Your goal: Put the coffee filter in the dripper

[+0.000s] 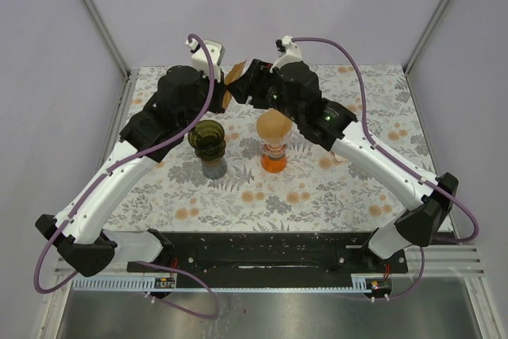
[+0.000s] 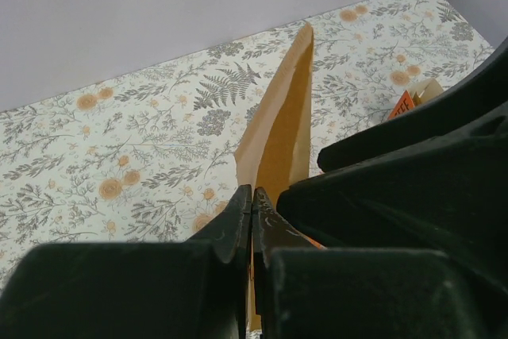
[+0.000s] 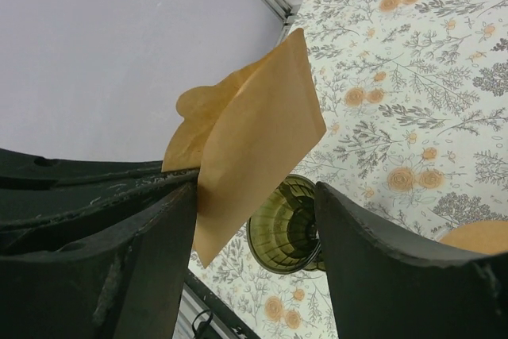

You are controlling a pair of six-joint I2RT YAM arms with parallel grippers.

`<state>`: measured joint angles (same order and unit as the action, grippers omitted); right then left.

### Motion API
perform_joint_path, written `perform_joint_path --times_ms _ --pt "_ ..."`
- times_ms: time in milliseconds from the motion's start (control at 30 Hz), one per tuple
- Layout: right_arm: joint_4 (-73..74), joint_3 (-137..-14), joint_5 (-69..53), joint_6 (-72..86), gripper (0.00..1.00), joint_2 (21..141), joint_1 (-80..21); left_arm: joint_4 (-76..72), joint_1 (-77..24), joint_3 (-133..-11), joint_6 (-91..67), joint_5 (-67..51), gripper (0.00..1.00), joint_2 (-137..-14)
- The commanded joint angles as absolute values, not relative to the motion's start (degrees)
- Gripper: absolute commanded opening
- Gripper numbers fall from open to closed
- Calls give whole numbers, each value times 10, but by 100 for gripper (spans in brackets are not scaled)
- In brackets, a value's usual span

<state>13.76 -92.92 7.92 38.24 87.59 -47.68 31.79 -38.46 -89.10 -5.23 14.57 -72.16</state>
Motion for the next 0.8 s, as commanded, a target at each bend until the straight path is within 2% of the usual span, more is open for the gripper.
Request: perform_joint_path --times_ms 0,133,567,767 --pt "144 -983 103 358 68 896 -483 291 -384 -893 -65 160 0 -718" --pt "165 -1001 123 346 64 919 -484 290 -384 -896 -68 168 0 -714" --pt "196 -1032 179 282 74 937 -543 267 -384 -888 -43 198 0 -719" --pt "201 -1029 238 276 71 935 -556 266 -383 -888 -45 196 0 -717"
